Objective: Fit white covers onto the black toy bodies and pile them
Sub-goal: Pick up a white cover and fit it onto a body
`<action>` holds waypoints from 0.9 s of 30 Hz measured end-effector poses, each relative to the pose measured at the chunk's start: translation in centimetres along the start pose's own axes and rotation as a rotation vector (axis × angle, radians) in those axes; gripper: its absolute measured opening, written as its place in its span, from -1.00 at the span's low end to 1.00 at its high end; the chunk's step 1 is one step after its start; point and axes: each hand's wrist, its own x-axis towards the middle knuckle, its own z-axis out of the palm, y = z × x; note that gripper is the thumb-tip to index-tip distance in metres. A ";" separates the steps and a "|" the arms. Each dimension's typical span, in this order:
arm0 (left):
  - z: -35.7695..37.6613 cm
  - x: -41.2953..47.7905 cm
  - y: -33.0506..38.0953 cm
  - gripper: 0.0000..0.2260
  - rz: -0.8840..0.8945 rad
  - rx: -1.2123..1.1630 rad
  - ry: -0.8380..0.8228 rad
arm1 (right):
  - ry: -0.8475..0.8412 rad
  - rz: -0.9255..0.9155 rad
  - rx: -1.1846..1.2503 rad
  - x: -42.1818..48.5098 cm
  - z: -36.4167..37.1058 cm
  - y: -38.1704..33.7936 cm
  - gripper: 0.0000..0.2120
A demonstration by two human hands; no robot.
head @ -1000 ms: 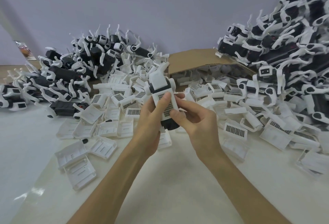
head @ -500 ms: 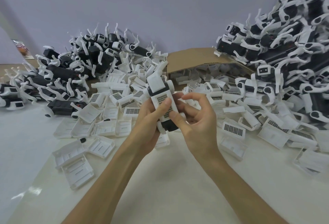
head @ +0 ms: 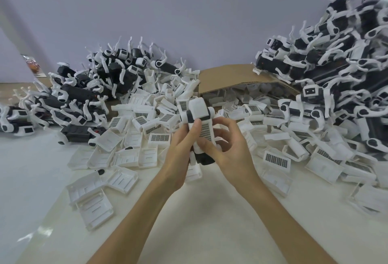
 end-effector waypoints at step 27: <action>0.3 -0.2 -0.4 -0.56 -0.019 0.188 -0.146 | 0.029 -0.033 0.021 0.7 -1.4 -0.3 -0.82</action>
